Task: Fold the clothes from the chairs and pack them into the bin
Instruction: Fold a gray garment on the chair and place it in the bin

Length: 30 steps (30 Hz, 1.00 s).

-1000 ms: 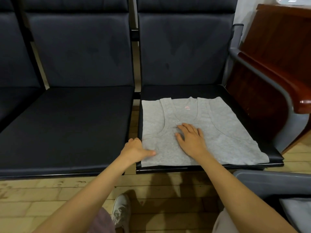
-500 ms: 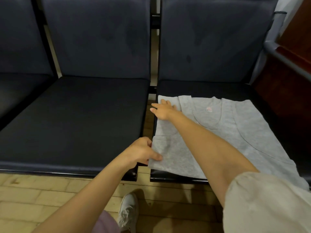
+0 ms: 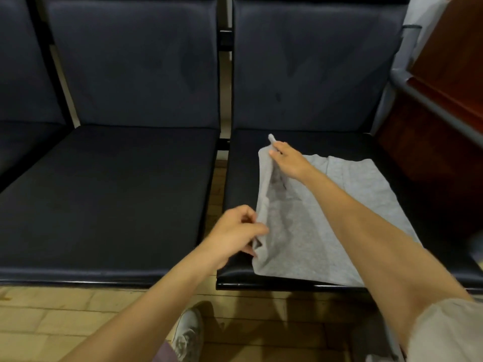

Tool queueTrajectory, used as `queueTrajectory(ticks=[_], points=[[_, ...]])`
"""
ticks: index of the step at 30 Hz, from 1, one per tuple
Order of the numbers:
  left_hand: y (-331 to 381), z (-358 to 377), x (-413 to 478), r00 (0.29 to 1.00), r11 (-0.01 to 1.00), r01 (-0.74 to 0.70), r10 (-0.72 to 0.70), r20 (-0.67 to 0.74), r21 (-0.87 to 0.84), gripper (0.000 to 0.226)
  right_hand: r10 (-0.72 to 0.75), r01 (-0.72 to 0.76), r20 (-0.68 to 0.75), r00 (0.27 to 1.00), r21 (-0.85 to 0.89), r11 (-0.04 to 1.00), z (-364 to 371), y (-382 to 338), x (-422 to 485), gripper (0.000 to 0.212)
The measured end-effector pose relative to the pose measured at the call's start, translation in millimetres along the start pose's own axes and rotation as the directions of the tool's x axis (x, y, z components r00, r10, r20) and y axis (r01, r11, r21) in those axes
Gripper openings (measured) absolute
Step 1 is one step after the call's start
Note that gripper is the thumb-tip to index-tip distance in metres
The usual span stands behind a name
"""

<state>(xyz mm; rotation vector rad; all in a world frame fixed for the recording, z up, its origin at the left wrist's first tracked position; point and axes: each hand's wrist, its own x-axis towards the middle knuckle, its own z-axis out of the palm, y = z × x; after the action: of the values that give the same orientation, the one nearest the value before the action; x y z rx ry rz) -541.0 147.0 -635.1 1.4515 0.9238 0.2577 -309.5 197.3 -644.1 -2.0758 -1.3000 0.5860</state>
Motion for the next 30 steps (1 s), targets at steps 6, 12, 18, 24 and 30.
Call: queueTrajectory(ticks=[6, 12, 18, 24, 30], points=[[5.0, 57.7, 10.4, 0.987, 0.949, -0.151, 0.129, 0.093, 0.277, 0.013, 0.074, -0.052, 0.089, 0.993, -0.225, 0.973, -32.1, 49.8, -3.7, 0.048], [8.7, 95.7, 15.6, 0.974, 0.909, -0.133, 0.046, 0.221, 0.396, 0.033, 0.148, -0.099, 0.095, 0.984, -0.399, 0.912, -50.3, 88.3, -17.0, 0.055], [7.9, 149.9, 23.2, 0.898, 0.666, -0.44, 0.326, 0.295, 0.603, 0.017, 0.197, -0.211, -0.077, 0.977, -0.446, 0.87, -100.6, 151.8, -53.4, 0.047], [-2.7, 207.7, 34.5, 0.739, 0.442, -0.673, 0.442, 0.508, 0.593, 0.029, 0.337, -0.386, -0.21, 0.918, -0.271, 0.882, -129.4, 199.1, -68.7, 0.053], [-11.8, 239.0, 48.1, 0.561, 0.126, -0.792, 0.535, 0.631, 0.598, 0.056, 0.317, -0.327, -0.084, 0.945, -0.338, 0.883, -131.2, 205.0, -57.2, 0.045]])
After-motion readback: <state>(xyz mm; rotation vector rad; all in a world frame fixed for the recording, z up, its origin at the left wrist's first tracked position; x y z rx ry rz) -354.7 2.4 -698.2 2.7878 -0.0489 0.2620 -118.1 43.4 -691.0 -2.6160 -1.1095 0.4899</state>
